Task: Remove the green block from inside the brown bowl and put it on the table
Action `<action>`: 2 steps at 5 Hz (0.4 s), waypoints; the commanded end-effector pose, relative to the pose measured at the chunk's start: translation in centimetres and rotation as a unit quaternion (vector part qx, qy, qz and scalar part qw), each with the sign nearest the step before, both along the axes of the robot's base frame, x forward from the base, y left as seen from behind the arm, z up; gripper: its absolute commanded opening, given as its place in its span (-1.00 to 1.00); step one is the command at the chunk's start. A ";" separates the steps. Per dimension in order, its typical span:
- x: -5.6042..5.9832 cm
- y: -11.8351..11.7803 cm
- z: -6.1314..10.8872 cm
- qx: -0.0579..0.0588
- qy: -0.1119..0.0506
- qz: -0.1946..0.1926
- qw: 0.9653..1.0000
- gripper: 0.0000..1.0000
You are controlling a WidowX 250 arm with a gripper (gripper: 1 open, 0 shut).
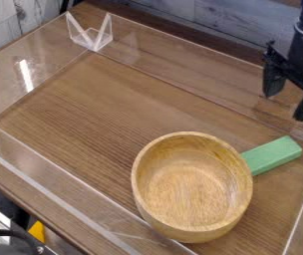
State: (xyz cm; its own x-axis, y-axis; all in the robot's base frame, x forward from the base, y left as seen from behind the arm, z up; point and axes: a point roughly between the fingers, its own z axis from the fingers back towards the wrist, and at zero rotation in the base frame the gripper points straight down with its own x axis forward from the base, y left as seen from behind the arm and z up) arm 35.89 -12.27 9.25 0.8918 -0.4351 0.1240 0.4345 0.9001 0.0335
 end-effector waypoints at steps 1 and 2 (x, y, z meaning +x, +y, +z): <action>1.0 1.5 5.4 -0.012 -0.052 0.018 0.998 1.00; 0.7 4.2 7.3 -0.008 -0.050 0.043 0.998 -1.00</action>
State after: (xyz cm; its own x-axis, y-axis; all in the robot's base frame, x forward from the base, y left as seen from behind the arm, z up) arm 36.30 -8.07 13.74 0.9258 -0.3495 0.1441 0.3472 0.9369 0.0420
